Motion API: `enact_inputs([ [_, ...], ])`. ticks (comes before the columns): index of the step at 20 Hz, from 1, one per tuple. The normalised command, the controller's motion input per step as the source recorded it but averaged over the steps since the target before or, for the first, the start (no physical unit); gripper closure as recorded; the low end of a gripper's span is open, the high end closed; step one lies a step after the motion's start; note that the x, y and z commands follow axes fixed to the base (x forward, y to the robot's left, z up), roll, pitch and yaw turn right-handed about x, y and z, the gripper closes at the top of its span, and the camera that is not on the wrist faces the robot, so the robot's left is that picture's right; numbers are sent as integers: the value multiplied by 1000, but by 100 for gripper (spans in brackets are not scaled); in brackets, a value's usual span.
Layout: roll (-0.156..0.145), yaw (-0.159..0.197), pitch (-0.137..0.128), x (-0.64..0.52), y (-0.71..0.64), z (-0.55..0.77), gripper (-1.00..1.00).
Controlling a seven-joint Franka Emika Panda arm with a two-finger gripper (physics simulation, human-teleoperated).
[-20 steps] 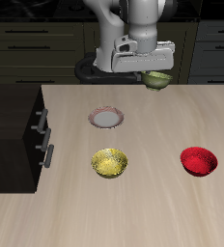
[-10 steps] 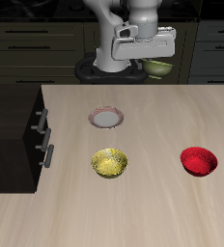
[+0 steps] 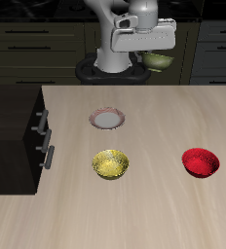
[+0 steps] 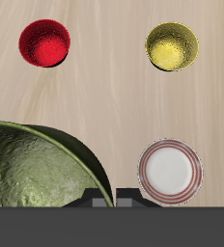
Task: Place the green bowl on top of the wooden cabinet
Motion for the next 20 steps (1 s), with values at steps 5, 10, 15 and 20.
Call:
enact_inputs([
  [5,-3,-13,-8,-31,14,83,100],
  [10,-2,-5,-7,-9,-5,49,100],
  [15,-1,1,-17,-20,-46,106,100],
  [20,-2,0,-19,-41,-50,112,100],
])
